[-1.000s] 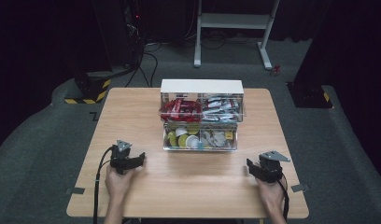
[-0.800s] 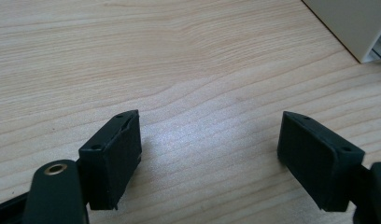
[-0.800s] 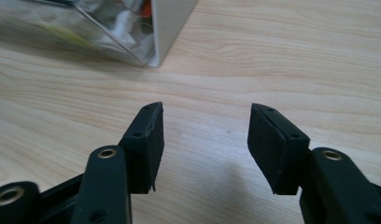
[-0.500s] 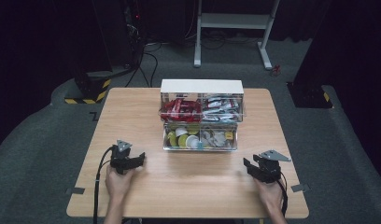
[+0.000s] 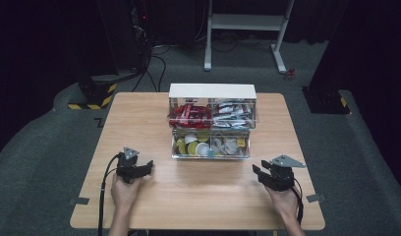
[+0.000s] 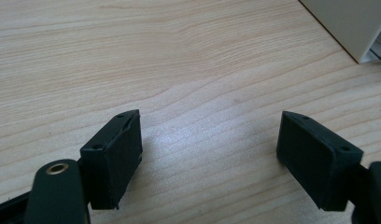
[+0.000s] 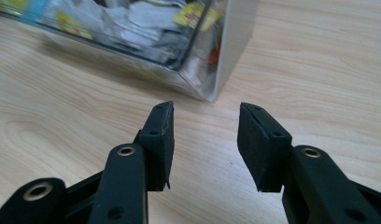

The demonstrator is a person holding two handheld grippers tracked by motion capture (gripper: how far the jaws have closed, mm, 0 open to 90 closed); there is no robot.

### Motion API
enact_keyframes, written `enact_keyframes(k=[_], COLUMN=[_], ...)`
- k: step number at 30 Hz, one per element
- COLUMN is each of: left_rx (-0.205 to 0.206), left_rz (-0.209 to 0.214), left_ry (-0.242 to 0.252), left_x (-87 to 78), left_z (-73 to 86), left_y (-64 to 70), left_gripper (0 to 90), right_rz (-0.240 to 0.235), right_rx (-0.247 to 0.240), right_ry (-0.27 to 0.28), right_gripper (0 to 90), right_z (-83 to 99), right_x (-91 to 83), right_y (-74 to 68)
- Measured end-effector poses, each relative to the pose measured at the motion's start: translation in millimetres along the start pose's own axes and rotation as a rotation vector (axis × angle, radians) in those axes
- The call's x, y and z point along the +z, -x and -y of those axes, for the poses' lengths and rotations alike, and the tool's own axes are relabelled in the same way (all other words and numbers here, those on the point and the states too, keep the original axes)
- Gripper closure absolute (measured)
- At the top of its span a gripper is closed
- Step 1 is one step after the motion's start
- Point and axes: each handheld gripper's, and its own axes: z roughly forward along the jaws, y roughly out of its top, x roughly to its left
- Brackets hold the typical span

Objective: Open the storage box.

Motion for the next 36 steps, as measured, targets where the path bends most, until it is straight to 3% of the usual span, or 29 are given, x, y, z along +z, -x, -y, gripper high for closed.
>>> enact_keyframes(k=[14, 20, 36], left_rx=[-0.003, -0.003, -0.004], left_rz=[0.002, 0.001, 0.001], left_ry=[-0.001, -0.001, 0.000], left_x=[0.0, 0.0, 0.0], left_z=[0.0, 0.0, 0.0], left_y=[0.4, 0.5, 0.4], left_gripper=[22.6, 22.6, 22.6], right_rz=[-0.063, -0.071, -0.093], right_rx=[-0.044, -0.054, -0.084], right_ry=[0.029, 0.067, 0.101], right_gripper=[54.7, 54.4, 58.2], right_z=[-21.4, -29.6, -51.5], right_x=[-11.2, -15.4, -23.8], right_y=[-8.6, -12.0, -18.6])
